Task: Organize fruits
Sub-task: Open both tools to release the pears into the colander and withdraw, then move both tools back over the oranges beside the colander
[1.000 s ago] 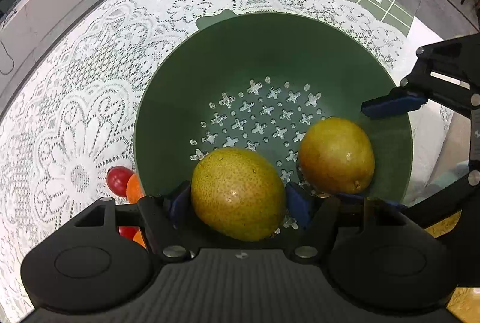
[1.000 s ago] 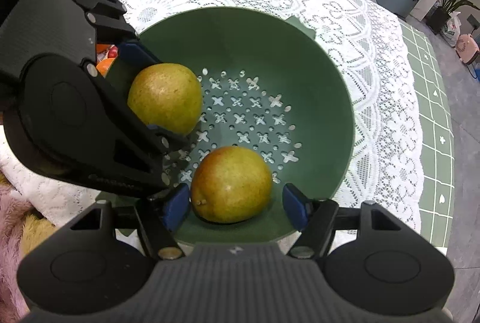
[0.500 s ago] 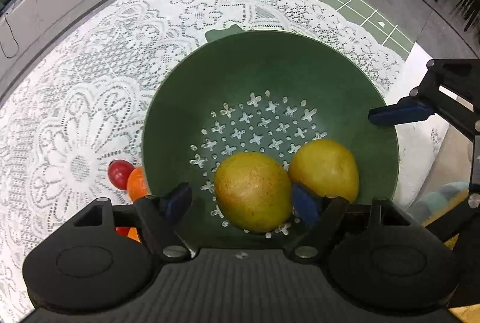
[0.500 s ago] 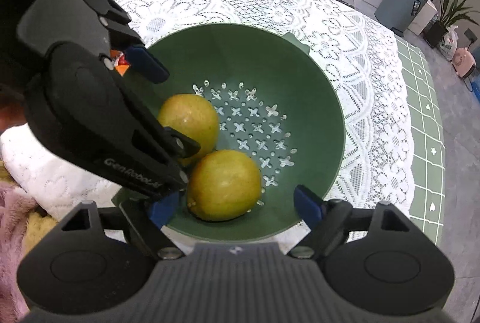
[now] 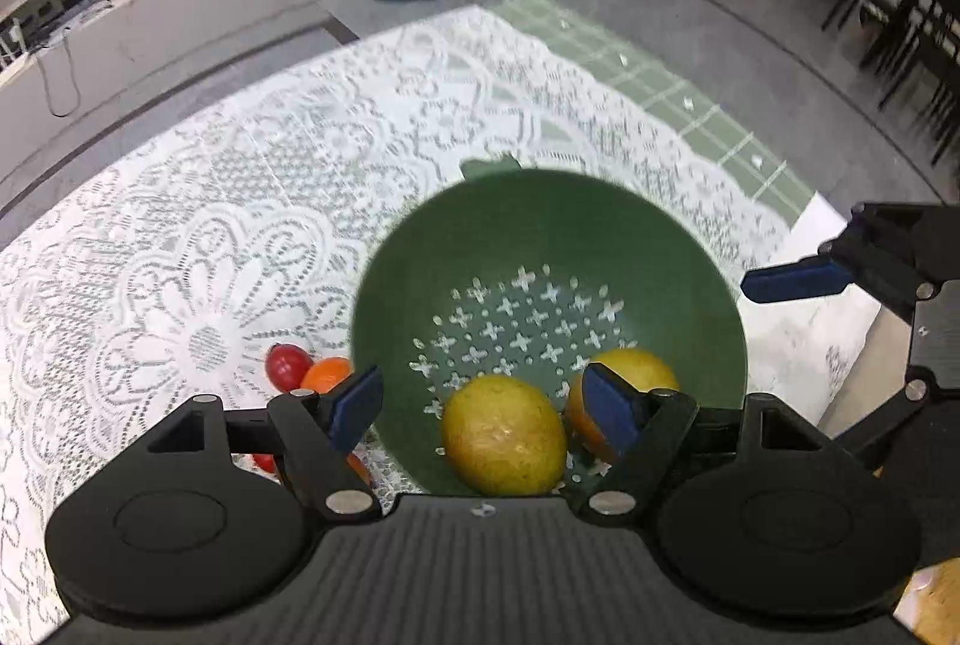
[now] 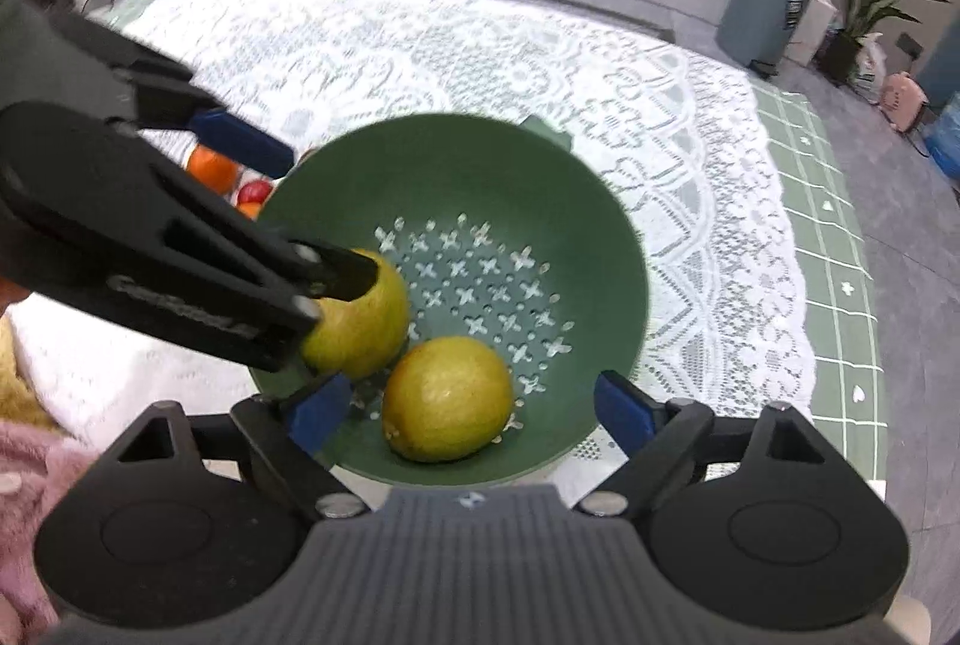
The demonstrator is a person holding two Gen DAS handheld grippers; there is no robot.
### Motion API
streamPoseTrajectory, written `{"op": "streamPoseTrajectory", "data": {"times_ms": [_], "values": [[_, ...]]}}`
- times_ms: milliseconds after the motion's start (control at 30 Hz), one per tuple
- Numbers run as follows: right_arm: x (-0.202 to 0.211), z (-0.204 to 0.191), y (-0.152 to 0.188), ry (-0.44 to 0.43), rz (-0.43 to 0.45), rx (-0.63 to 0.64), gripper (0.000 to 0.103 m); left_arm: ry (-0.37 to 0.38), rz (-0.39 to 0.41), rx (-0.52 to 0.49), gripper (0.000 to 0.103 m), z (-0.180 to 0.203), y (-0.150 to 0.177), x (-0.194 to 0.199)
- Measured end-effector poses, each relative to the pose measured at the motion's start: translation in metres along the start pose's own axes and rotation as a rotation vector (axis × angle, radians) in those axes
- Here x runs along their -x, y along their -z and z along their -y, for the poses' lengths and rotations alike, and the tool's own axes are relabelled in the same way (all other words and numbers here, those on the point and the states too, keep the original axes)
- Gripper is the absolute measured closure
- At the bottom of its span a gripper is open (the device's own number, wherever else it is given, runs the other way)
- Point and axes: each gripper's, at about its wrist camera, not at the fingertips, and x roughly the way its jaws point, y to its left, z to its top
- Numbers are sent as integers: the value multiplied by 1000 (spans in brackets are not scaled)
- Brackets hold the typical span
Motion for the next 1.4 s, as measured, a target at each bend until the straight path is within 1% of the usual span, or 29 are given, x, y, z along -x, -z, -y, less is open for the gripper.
{"op": "streamPoseTrajectory", "data": {"times_ms": [233, 333, 467, 600, 733, 867, 967, 1133, 1300, 1400], "values": [[18, -7, 6, 37, 106, -113, 15, -24, 99, 71, 14, -14, 14, 37], [24, -15, 10, 41, 146, -161, 15, -45, 139, 83, 14, -21, 24, 52], [31, -28, 13, 30, 201, -225, 15, -68, 191, 104, 14, -30, 39, 72], [33, -43, 15, 18, 248, -269, 15, -68, 229, 132, 14, -40, 55, 89], [35, -61, 18, -12, 290, -304, 15, -75, 263, 153, 14, -51, 73, 103], [36, -81, 23, -42, 325, -307, 15, -64, 281, 204, 14, -65, 92, 112], [34, -97, 27, -23, 344, -292, 15, -55, 294, 244, 14, -77, 106, 117], [25, -118, 29, -26, 333, -255, 15, -61, 306, 296, 14, -91, 127, 120], [19, -133, 28, -44, 344, -230, 15, -78, 304, 349, 14, -105, 143, 117], [14, -143, 26, -45, 335, -196, 15, -62, 308, 400, 18, -116, 153, 114]]}}
